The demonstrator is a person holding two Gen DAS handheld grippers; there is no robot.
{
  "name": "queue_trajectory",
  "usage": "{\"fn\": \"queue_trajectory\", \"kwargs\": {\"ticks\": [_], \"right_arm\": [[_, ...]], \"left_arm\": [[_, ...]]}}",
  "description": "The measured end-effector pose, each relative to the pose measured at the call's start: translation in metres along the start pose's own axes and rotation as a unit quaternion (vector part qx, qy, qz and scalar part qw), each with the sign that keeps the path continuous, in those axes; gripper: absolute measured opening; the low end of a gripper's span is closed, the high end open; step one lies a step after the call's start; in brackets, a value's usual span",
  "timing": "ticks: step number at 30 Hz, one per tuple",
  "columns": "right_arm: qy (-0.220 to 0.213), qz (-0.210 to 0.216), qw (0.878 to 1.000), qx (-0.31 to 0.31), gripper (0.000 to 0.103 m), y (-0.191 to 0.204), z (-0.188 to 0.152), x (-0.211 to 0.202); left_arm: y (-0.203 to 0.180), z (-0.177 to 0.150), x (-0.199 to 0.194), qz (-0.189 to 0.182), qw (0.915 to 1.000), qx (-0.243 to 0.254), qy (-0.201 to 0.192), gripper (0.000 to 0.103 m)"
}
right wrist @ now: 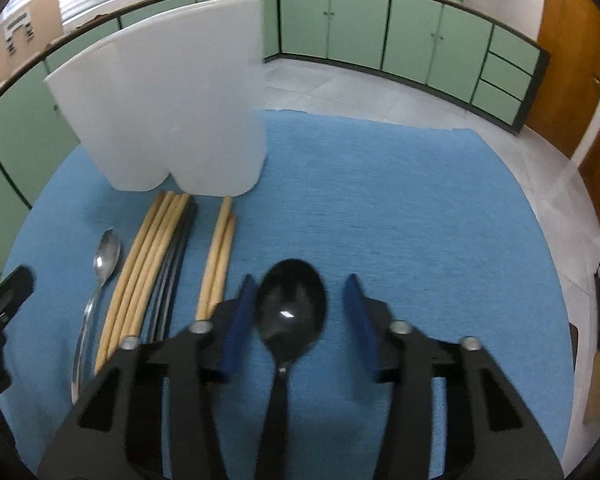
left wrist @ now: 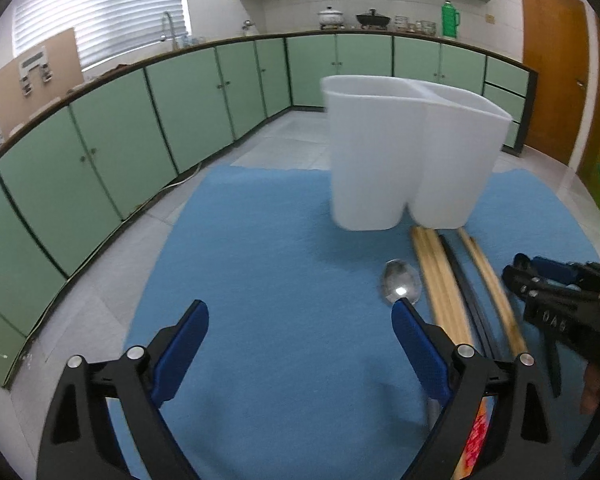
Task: Organize utensils
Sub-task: 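Lower the right gripper onto the black spoon while the left gripper approaches the metal spoon, then close the right gripper on the black spoon while the left gripper grasps the metal spoon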
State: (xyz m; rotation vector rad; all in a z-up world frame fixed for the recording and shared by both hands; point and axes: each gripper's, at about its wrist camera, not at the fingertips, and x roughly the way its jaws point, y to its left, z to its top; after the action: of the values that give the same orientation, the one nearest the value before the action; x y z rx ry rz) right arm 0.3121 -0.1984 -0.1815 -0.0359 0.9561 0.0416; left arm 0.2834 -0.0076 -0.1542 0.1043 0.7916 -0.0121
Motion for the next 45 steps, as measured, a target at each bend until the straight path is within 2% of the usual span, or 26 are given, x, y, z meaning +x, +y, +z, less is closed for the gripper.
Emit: {"fn": "queue_trajectory", "kwargs": {"ticks": [6, 13, 18, 23, 32, 34, 37, 39, 40, 41, 45], "right_arm": [[-0.005, 0.014, 1.000, 0.009, 0.034, -0.014, -0.003, -0.009], [-0.012, 0.025, 1.000, 0.014, 0.034, -0.023, -0.003, -0.012], [-0.015, 0.034, 0.999, 0.021, 0.035, -0.029, -0.003, -0.013], [-0.018, 0.035, 0.999, 0.022, 0.035, -0.027, -0.010, -0.010], [-0.013, 0.036, 0.999, 0.010, 0.036, -0.022, -0.013, -0.010], [-0.007, 0.040, 0.999, 0.012, 0.037, -0.022, -0.010, -0.010], [0.007, 0.046, 0.999, 0.015, 0.037, -0.024, -0.005, -0.008], [0.013, 0.048, 0.999, 0.014, 0.037, -0.025, -0.001, -0.007], [0.017, 0.047, 0.999, 0.011, 0.034, -0.026, 0.001, -0.006], [0.019, 0.047, 0.999, 0.011, 0.034, -0.027, 0.003, -0.006], [0.014, 0.057, 0.998, 0.020, 0.034, -0.031, 0.005, -0.007]], "left_arm": [[-0.024, 0.011, 0.019, -0.015, 0.9997, 0.018, 0.007, 0.091], [-0.033, 0.018, 0.037, -0.024, 0.9993, 0.019, 0.022, 0.091], [-0.029, 0.020, 0.050, -0.025, 0.9990, 0.012, 0.035, 0.091], [-0.020, 0.029, 0.068, -0.034, 0.9971, -0.009, 0.068, 0.092], [-0.013, 0.027, 0.069, -0.037, 0.9966, -0.015, 0.071, 0.090], [-0.016, 0.026, 0.068, -0.042, 0.9966, -0.014, 0.069, 0.084], [-0.023, 0.029, 0.065, -0.054, 0.9963, -0.008, 0.066, 0.069], [-0.024, 0.031, 0.063, -0.068, 0.9957, -0.007, 0.063, 0.047], [-0.027, 0.032, 0.061, -0.079, 0.9950, -0.007, 0.062, 0.041], [-0.027, 0.033, 0.060, -0.086, 0.9944, -0.008, 0.060, 0.029], [-0.024, 0.032, 0.057, -0.099, 0.9938, -0.007, 0.051, 0.029]]}}
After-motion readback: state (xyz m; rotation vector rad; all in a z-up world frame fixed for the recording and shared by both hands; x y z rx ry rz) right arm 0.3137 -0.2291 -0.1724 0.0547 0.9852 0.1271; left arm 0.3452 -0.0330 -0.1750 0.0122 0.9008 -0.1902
